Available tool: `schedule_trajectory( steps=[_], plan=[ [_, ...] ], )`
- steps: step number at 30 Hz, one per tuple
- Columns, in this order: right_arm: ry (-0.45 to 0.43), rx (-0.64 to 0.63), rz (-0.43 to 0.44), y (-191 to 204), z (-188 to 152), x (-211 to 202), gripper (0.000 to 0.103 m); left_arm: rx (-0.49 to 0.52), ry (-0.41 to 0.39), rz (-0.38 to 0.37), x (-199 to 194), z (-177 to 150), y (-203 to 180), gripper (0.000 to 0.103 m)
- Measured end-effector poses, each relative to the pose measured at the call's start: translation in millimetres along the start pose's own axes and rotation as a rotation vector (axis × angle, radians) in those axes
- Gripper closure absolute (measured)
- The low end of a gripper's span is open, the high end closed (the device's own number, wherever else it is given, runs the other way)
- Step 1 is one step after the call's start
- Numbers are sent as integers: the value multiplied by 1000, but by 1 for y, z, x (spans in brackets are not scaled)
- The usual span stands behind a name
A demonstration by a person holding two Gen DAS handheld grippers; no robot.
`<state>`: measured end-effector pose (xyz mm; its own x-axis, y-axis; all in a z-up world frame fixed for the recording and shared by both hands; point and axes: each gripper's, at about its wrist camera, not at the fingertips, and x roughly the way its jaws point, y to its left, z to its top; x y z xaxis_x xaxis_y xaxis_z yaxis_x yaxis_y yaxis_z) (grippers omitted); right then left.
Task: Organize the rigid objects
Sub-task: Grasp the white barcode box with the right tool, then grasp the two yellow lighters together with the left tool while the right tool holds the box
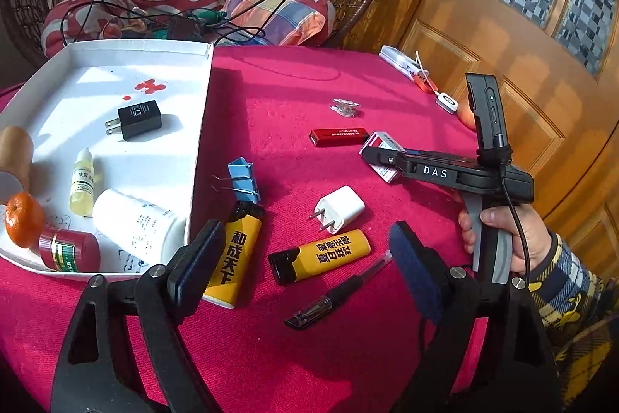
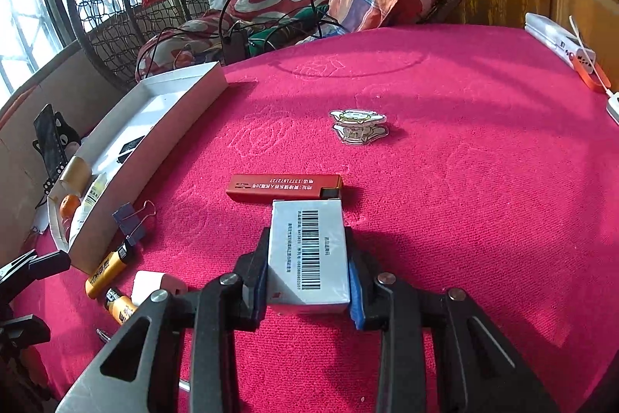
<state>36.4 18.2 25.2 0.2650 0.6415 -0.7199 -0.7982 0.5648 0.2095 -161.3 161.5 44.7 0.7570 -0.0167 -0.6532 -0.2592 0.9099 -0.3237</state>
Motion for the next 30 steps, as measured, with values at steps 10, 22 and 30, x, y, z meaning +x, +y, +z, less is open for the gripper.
schedule_trajectory(
  steps=[10,22,30],
  plan=[
    [-1,14,15,-3,2,1,71,12,8,103,5,-2,14,17],
    [-8,60,63,-12,0,0,71,19,72,213,30,6,10,18],
    [-10,69,71,-12,0,0,71,123,74,218,43,15,-23,18]
  ],
)
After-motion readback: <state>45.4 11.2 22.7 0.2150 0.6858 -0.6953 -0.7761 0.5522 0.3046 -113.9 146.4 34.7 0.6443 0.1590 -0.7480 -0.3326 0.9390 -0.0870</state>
